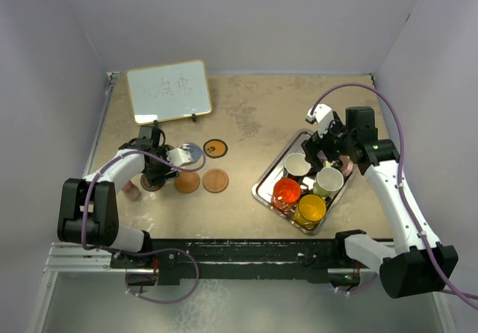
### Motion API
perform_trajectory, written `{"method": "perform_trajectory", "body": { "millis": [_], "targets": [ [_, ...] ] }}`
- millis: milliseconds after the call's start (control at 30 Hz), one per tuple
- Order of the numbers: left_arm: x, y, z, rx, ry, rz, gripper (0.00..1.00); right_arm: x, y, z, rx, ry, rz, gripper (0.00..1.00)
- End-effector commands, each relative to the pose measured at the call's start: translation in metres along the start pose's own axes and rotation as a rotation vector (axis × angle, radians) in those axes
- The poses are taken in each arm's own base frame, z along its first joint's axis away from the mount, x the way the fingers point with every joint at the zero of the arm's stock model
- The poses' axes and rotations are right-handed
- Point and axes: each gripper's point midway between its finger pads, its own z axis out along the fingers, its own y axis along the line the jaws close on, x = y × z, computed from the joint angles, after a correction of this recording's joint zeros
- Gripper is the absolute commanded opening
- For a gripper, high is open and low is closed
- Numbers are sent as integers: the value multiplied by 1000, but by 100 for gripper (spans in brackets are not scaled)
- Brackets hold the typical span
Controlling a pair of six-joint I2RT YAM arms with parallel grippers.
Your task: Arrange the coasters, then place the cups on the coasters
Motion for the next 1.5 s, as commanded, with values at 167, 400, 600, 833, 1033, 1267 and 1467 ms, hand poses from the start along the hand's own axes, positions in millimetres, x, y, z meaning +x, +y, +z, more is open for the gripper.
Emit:
{"method": "perform_trajectory", "body": {
  "millis": [167, 400, 600, 833, 1033, 1267, 1467],
  "targets": [
    [-12, -23, 12, 100, -91, -14, 64, -9, -5, -6, 19, -19, -14, 100],
    [-23, -23, 13, 115, -130, -38, 64, -7, -6, -5, 18, -13, -11, 100],
    [-24, -27, 15, 134, -130, -38, 64, -7, -6, -4, 17, -9, -11, 100],
    [-32, -35, 14, 171, -160, -47, 64, -6, -6, -4, 19, -7, -11, 100],
    [-38, -35, 13, 176, -183, -61, 64, -6, -6, -4, 23, -7, -13, 100],
    [-46, -18, -6, 122, -200, -68, 64, -5, -7, -3, 23, -2, -13, 100],
    [-47, 2, -31, 55, -223, -140, 64, -5, -7, -3, 25, -2, -14, 100]
  ]
}}
